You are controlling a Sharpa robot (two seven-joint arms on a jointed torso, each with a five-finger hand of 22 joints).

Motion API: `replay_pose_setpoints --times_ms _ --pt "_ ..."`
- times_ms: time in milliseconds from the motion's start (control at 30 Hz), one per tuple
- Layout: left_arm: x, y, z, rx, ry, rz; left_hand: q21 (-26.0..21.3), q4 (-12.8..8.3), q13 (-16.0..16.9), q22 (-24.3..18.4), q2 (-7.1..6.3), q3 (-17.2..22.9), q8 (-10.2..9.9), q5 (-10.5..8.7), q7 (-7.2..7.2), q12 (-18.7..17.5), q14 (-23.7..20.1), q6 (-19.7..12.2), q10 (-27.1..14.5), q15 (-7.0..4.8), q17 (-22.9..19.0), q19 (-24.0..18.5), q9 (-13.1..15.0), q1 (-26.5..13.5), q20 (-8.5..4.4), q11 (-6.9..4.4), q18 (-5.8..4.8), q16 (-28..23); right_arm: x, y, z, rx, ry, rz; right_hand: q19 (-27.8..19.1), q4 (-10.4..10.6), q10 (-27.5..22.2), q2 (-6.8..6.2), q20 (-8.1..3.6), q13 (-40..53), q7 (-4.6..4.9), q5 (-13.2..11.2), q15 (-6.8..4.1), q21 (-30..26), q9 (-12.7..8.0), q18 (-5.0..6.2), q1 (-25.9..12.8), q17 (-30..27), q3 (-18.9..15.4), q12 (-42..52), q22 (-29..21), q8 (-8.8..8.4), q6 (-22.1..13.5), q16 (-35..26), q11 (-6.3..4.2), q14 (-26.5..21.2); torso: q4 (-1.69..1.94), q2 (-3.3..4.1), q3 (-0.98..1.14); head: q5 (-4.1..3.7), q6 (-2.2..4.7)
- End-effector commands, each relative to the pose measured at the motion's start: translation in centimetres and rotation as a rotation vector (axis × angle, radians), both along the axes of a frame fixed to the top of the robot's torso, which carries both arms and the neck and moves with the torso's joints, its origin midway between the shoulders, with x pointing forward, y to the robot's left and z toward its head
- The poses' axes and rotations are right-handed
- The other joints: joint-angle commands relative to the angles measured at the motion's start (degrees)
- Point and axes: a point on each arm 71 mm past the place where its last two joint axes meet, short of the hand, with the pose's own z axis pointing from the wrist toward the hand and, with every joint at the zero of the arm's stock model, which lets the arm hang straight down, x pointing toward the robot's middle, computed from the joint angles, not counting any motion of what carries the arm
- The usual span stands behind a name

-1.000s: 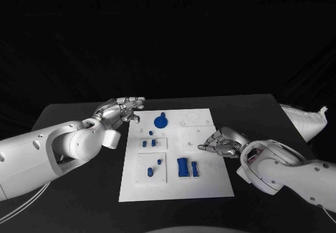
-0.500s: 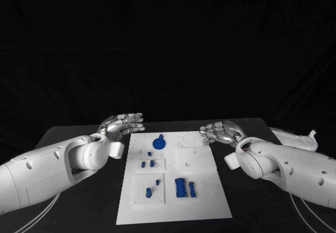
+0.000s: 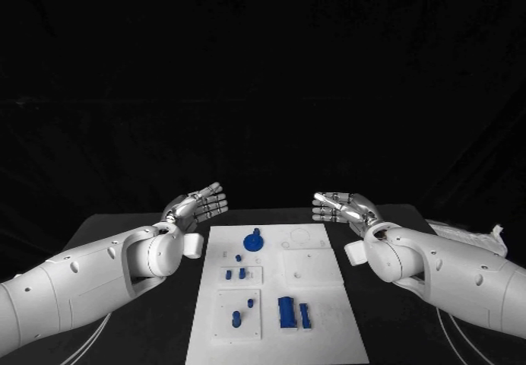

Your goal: Assemble the parts on the task board

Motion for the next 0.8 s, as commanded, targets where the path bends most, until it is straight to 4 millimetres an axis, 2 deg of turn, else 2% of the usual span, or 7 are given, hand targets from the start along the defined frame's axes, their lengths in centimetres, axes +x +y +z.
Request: replay_pose_setpoints --times_ms 33,133,333,367,433,567,800 --pt "-0.4 -0.5 0.1 0.028 -0.016 0.019 -5.36 -0.1 -1.52 -5.58 4.15 -6.72 -5.54 -5.96 -2.82 -3.04 -14.6 -14.35 -15.08 -2.12 -1.78 -11.99 -1.61 -19.63 -3.9 -2.47 -2.67 -3.96 -0.4 0.6 0.3 0.018 -0.018 -0.03 -16.26 -0.46 -16.12 -0.27 -3.15 -5.66 -2.84 -2.86 -3.87 -2.18 -2.19 -2.65 -20.35 -2.08 -5.19 -1.54 -5.64 -1.51 -14.46 -3.01 -2.17 -17.11 0.61 -1.37 0.11 0.52 0.44" --pt "-1.2 -1.0 0.0 0.06 -0.029 0.041 -5.36 -0.1 -1.52 -7.05 4.15 -8.49 -5.54 -5.96 -3.55 -3.81 -18.45 -18.14 -19.07 -6.5 -1.78 -15.16 -1.61 -24.8 -4.94 -3.17 -3.3 -5.02 -1.1 1.5 0.6 0.04 -0.03 -0.06 -20.48 -0.46 -20.3 -0.27 -3.97 -5.66 -3.58 -3.6 -3.87 -6.65 -6.66 -3.28 -25.62 -6.34 -5.19 -1.54 -5.64 -1.51 -18.2 -3.01 -6.6 -21.55 0.97 -2.15 0.19 0.85 0.71" --pt "-3.4 -2.2 0.0 0.139 -0.071 0.099 -5.36 -0.1 -1.52 -9.11 4.15 -10.98 -5.54 -5.96 -8.57 -4.94 -23.85 -23.46 -24.64 -6.5 -1.78 -19.59 -1.61 -32.08 -6.37 -7.56 -3.91 -6.46 -3.2 3.5 1.3 0.082 -0.045 -0.135 -26.52 -0.46 -26.26 -0.27 -5.14 -5.66 -4.65 -4.66 -3.87 -6.65 -6.66 -3.9 -33.17 -6.34 -5.19 -1.54 -5.64 -1.51 -23.58 -3.01 -6.6 -27.92 1.03 -2.28 0.2 0.91 0.76" --pt "-3.7 -2.4 0.1 0.151 -0.08 0.108 -5.36 -0.1 -1.52 -9.42 4.15 -11.35 -5.54 -5.96 -8.57 -5.08 -24.67 -24.26 -25.49 -6.5 -1.78 -20.25 -1.61 -33.16 -6.6 -7.56 -4.26 -6.69 -3.5 3.8 1.4 0.087 -0.046 -0.146 -27.43 -0.46 -27.18 -0.27 -5.32 -5.66 -8.69 -8.74 -3.87 -6.65 -6.66 -4.03 -34.3 -6.34 -5.19 -1.54 -5.64 -1.51 -24.39 -3.01 -6.6 -28.86 1.03 -2.28 0.2 0.91 0.76" --pt "-4.6 -2.9 0.2 0.178 -0.099 0.129 -5.36 -0.1 -1.52 -10.11 4.15 -12.18 -5.54 -5.96 -8.57 -9.21 -26.47 -26.01 -27.36 -6.5 -1.78 -21.74 -1.61 -35.57 -7.07 -7.56 -4.52 -7.19 -4.3 4.4 1.6 0.095 -0.046 -0.169 -29.43 -0.46 -29.14 -0.27 -9.63 -5.66 -8.69 -8.74 -3.87 -6.65 -6.66 -4.52 -36.82 -6.34 -5.19 -1.54 -5.64 -1.51 -26.18 -3.01 -6.6 -30.98 1.03 -2.28 0.2 0.91 0.76" --pt "-5.6 -3.3 0.4 0.21 -0.124 0.154 -5.36 -0.1 -1.52 -11.16 4.15 -13.47 -5.54 -5.96 -8.57 -9.21 -29.24 -28.73 -30.22 -6.5 -1.78 -24.02 -1.61 -39.32 -7.81 -7.56 -8.89 -7.94 -5.2 5.0 1.8 0.102 -0.045 -0.194 -32.54 -0.46 -32.24 -0.27 -9.63 -5.66 -8.69 -8.74 -3.87 -6.65 -6.66 -8.83 -40.7 -6.34 -5.19 -1.54 -5.64 -1.51 -28.92 -3.01 -6.6 -34.23 1.03 -2.28 0.2 0.91 0.76" --pt "-6.3 -3.7 0.6 0.231 -0.142 0.171 -5.36 -0.1 -1.52 -12.57 4.15 -15.16 -5.54 -5.96 -8.57 -9.21 -32.94 -32.35 -34.02 -6.5 -1.78 -26.93 -1.61 -44.26 -11.88 -7.56 -8.89 -12.11 -5.6 5.2 1.9 0.104 -0.043 -0.205 -36.65 -0.46 -36.3 -0.27 -9.63 -5.66 -8.69 -8.74 -3.87 -6.65 -6.66 -8.83 -45.87 -6.34 -5.19 -1.54 -5.64 -1.51 -32.59 -3.01 -6.6 -38.57 1.03 -2.28 0.2 0.91 0.76"
